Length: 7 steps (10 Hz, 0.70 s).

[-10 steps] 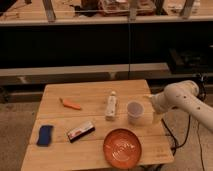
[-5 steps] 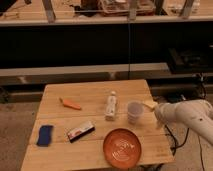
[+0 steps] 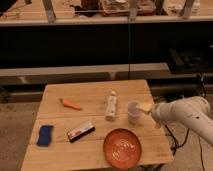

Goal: Place the ceramic cup in the ceramic bowl

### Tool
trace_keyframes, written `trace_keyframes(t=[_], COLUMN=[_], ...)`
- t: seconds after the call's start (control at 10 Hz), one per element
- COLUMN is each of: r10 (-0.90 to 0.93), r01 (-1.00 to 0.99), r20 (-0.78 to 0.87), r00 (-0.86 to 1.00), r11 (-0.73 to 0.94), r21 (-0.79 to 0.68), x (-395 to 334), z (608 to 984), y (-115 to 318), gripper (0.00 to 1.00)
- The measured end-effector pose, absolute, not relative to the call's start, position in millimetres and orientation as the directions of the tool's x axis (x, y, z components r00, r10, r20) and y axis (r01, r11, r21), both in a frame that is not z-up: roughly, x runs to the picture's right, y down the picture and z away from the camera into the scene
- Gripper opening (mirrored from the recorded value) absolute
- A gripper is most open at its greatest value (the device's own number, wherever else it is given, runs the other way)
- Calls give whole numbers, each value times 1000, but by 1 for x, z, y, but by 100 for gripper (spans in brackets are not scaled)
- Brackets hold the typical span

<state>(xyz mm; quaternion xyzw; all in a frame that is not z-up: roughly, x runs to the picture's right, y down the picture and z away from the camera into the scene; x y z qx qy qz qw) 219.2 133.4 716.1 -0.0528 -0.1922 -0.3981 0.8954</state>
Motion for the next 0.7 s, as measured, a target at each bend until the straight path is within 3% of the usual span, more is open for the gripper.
trace_keyframes(t=[0.7], r10=[-671], r01=[733], r20=[370], r00=[643], r11=[679], r21=[-42], x=[219], z=[732], y=[116], gripper=[80])
